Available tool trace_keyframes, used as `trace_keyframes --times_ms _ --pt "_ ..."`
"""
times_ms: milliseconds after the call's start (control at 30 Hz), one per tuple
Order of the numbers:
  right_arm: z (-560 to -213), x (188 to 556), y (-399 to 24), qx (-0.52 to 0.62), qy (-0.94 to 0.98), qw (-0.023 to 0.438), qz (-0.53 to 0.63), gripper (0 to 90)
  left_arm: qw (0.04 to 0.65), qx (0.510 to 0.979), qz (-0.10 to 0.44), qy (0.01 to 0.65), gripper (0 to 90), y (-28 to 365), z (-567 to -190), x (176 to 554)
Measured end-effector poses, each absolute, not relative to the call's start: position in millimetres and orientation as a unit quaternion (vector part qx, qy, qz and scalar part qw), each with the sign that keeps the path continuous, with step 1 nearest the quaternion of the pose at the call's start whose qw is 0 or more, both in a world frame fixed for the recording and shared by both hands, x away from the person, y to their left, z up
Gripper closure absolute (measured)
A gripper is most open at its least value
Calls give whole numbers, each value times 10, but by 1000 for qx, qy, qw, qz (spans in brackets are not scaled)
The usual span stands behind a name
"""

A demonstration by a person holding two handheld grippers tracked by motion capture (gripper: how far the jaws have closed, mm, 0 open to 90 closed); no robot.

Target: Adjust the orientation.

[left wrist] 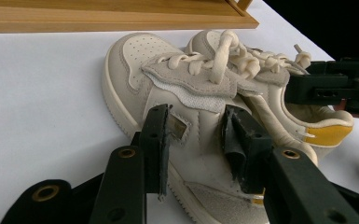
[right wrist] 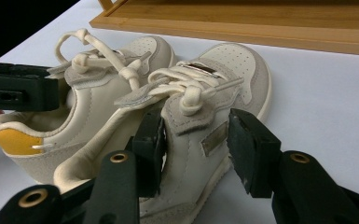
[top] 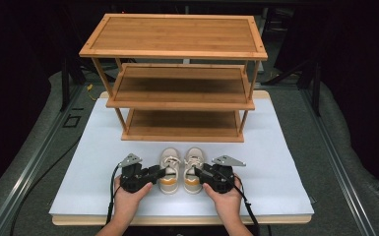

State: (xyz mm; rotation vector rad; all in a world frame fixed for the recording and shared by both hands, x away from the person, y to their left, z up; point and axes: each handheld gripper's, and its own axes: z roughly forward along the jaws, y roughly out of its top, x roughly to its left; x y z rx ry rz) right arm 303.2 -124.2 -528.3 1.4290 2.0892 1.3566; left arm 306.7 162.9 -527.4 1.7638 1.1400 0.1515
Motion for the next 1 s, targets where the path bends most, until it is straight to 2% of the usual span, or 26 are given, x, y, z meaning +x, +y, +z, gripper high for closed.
trace_keyframes --times_ms 833,1000 --pt "-5295 2946 -1148 494 717 129 475 578 495 730 66 467 625 1571 -5280 3005" --pt "-5286 2926 -1160 492 715 133 478 533 497 727 63 469 605 1591 -5280 3007"
